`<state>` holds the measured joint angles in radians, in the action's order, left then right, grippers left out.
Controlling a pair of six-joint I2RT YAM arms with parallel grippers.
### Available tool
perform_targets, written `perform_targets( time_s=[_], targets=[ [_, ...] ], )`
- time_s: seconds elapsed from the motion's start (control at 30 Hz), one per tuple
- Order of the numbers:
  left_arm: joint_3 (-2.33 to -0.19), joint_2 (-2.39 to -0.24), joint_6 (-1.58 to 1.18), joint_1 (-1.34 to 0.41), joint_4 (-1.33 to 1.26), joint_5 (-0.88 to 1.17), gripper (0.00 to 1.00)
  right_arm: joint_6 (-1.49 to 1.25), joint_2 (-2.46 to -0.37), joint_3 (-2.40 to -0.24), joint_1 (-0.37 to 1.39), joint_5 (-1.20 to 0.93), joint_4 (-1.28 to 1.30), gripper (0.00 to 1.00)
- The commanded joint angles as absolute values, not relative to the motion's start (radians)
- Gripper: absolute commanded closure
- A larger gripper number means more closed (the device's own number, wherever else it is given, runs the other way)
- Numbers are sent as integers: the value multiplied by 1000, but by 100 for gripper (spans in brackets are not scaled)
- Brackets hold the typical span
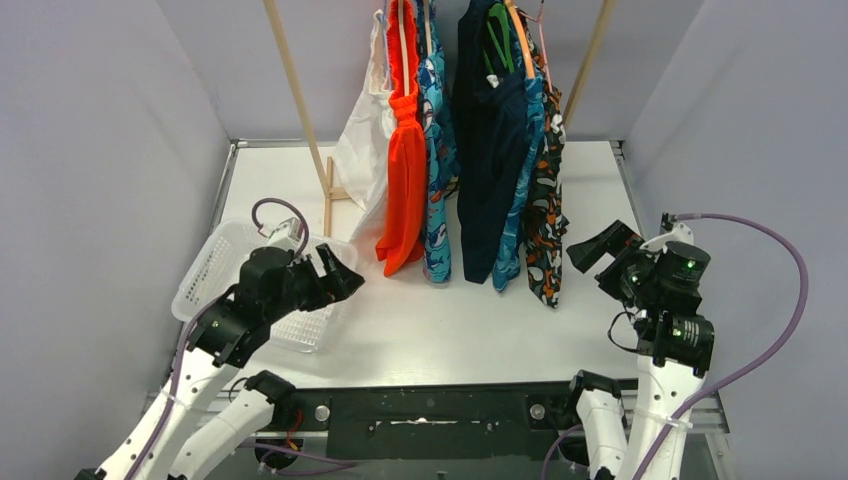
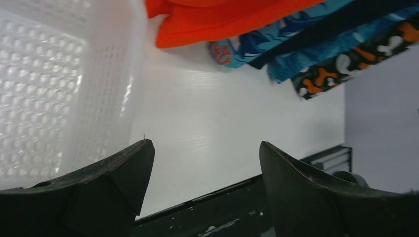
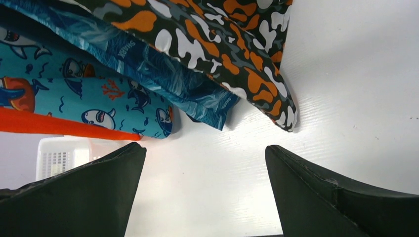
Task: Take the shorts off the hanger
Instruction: Move the basket to the center of the board.
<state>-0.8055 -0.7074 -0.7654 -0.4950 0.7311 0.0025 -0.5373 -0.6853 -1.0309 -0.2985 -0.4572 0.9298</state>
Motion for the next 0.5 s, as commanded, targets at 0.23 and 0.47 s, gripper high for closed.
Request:
perform_targets(
  time_s=[0.23, 0.47],
  targets=[
    [-666, -751, -878, -503, 264, 461, 22, -559, -647, -1007, -273, -520, 934, 2],
    [-717, -901, -817, -603, 500, 142, 25, -546, -655, -999, -258, -505, 928, 2]
  ],
)
